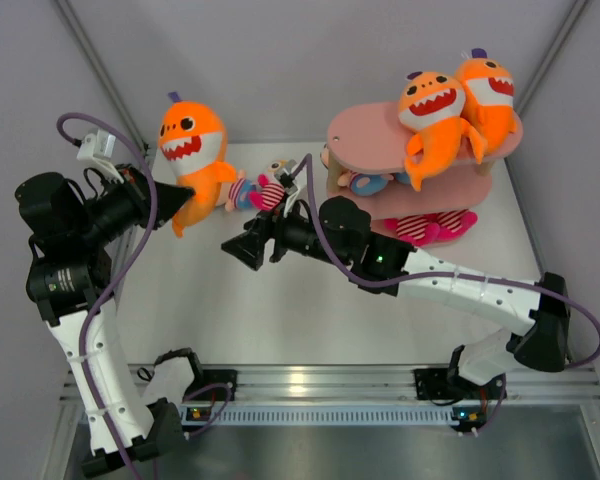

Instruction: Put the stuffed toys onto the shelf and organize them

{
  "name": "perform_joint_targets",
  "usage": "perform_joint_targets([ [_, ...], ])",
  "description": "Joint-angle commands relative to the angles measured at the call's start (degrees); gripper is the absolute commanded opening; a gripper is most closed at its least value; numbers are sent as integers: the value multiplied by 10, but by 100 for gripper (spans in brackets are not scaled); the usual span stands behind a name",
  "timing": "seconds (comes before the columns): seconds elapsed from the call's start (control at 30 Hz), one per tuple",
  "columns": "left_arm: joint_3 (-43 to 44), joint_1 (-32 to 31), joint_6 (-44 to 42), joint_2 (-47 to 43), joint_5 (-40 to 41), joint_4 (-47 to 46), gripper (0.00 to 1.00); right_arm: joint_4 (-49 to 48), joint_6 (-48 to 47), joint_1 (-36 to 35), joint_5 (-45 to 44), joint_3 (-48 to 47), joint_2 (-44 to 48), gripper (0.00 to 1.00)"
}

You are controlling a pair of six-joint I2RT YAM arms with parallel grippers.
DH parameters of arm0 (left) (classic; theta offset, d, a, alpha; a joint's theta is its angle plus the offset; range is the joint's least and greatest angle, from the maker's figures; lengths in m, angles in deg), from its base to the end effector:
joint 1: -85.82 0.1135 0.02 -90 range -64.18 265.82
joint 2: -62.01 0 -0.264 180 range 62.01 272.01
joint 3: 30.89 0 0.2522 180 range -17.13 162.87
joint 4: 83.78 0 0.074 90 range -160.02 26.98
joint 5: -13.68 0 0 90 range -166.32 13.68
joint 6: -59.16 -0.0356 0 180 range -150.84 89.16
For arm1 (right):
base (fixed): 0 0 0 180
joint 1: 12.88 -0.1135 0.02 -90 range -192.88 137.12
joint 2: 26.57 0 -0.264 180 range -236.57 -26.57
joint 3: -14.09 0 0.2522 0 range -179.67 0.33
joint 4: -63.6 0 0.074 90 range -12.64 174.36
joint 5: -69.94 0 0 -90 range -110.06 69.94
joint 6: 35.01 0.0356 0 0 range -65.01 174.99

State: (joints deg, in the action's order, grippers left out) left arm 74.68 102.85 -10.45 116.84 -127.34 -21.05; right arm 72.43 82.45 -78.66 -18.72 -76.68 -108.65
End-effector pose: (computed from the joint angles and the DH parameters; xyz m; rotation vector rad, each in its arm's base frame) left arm 0.1246 0.0092 0.5046 0.0749 1.7722 -0.8285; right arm 0.1398 0.3127 0.4128 -0.5861 1.6255 1.2667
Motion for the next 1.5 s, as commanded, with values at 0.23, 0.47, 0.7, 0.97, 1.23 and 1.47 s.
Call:
perform_joint_targets([
  [0.23, 6, 0, 83, -17, -42, -10, 0, -159, 45, -34, -49, -81, -70, 78],
  [0.47, 7, 0, 91, -21, -43, -10, 0, -130, 80, -35, -54, -160, -132, 72],
  [0.7, 18, -3, 64, -18, -31, -10, 0, -106, 81, -32, -85, -152, -100, 0],
  [0.97, 64, -3, -80, -7, 64, 46, 99, 215, 34, 77, -56, -238, 35, 0],
  [1.23, 58, -6, -112, -4, 108, 62, 99, 366, 61, 324, 131, -294, 84, 0],
  [1.47, 63, -17, -136, 1, 123, 75, 99, 389, 74, 456, 244, -322, 45, 0],
])
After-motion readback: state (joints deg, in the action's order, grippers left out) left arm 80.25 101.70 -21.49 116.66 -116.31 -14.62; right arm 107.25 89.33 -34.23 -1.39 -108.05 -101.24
